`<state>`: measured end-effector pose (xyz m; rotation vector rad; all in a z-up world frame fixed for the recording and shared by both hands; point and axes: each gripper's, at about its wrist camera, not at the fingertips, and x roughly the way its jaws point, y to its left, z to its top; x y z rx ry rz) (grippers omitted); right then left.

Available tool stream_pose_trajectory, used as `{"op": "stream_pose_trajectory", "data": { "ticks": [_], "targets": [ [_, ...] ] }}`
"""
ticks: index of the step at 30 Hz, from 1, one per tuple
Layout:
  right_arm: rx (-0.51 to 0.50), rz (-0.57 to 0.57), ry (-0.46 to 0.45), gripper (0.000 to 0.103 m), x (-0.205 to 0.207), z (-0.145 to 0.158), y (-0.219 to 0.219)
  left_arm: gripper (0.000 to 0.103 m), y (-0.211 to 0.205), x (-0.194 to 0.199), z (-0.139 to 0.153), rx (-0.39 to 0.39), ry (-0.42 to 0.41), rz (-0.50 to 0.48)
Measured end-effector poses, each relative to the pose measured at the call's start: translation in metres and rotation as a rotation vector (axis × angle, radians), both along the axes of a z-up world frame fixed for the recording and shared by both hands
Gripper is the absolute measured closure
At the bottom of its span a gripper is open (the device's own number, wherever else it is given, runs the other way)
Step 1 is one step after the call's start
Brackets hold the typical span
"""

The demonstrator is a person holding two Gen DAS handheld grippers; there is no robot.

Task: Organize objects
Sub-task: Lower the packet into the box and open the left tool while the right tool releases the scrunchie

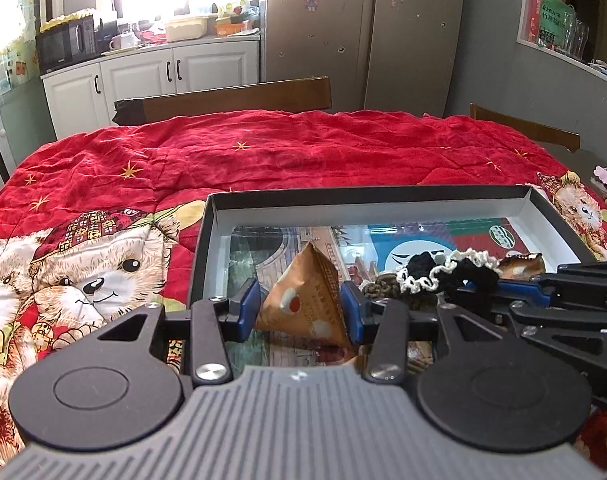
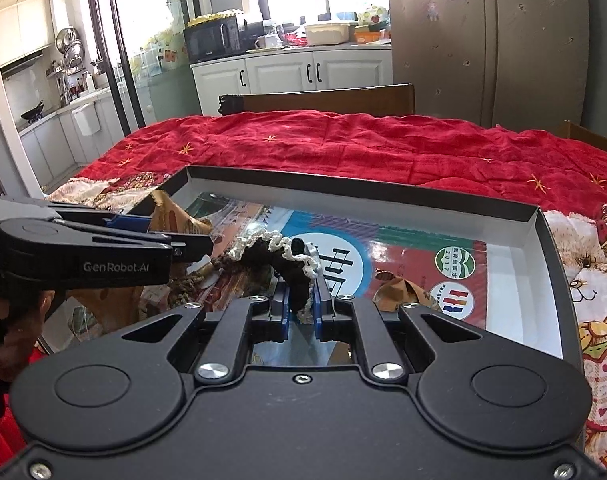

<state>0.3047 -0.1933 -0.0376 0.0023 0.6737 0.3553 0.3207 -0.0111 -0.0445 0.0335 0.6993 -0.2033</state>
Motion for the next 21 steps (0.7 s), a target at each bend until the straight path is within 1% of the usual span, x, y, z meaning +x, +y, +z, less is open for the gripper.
{"op": "stream_pose_trajectory", "data": {
  "ticks": [4,10,13,16,18,20,21],
  "targets": [
    [-0.003,0.007,0.001,0.091,-0.0004,0.0001,0.001,0.051,-0.0008,0.0001,-0.0006,0.004,0.003,0.001],
    [-0.012,0.019,0.004,0.091,-0.0012,0.0001,0.0023,0.051,-0.0011,0.0002,-0.0005,0.004,0.002,0.0],
    [-0.016,0.02,0.006,0.088,-0.0013,0.0002,0.0029,0.045,-0.0009,-0.0001,-0.0005,0.004,0.0,0.002],
    [-0.015,0.013,0.004,0.087,-0.0019,0.0003,0.0025,0.042,-0.0008,-0.0011,0.0005,0.005,-0.008,0.005],
    [-0.012,0.005,0.0,0.081,-0.0025,0.0011,0.0017,0.041,-0.0008,-0.0019,0.0009,0.005,-0.011,0.005],
    [-0.005,-0.004,-0.007,0.063,-0.0035,0.0021,-0.0012,0.036,0.0,-0.0024,0.0012,-0.003,-0.011,0.005],
    [-0.001,-0.008,-0.012,0.062,-0.0044,0.0029,-0.0028,0.035,0.0006,-0.0031,0.0018,-0.007,-0.016,0.008]
  ]
}}
